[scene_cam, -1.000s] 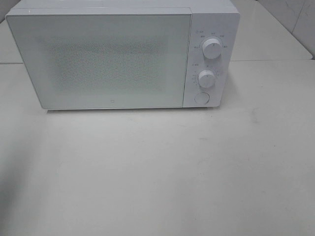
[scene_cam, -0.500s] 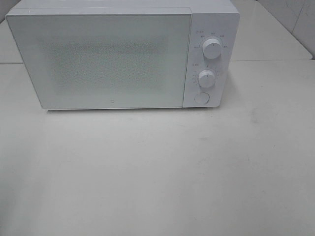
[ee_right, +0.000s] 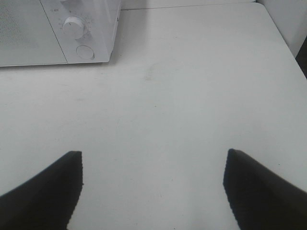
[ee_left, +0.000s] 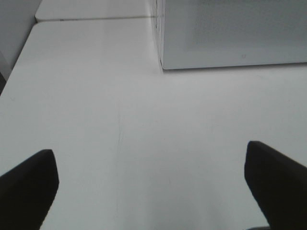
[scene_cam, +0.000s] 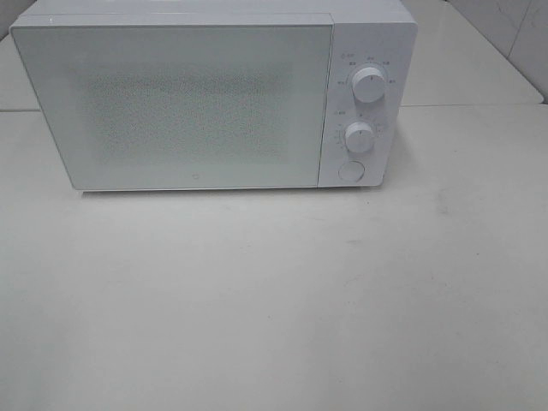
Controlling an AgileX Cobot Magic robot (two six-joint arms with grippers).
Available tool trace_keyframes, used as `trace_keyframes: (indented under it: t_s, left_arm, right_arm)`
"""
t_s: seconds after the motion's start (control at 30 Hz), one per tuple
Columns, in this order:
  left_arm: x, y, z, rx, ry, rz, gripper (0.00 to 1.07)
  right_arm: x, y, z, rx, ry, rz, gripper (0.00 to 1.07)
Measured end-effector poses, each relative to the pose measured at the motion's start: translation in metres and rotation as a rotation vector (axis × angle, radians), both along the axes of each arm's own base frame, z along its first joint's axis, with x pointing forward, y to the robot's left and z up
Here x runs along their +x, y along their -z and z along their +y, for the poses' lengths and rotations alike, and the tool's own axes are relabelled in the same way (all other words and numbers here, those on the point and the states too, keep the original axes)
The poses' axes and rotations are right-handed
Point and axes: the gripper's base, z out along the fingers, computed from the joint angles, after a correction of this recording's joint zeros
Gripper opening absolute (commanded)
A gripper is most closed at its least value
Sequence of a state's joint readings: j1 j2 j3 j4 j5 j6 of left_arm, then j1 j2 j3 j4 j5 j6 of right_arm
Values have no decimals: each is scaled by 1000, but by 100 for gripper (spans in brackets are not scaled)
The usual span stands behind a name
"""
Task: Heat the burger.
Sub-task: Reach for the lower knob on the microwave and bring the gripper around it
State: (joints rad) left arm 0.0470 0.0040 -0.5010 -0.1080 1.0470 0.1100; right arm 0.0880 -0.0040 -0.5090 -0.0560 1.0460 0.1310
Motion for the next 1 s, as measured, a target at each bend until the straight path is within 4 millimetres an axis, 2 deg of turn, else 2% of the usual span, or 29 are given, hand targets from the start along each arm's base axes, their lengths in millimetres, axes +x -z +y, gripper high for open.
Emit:
trace_keyframes:
  t_s: [1.0]
  left_arm:
    - [-1, 0, 0, 0, 0, -8, 101]
  right_arm:
    - [0, 0, 0, 0, 0, 0, 75]
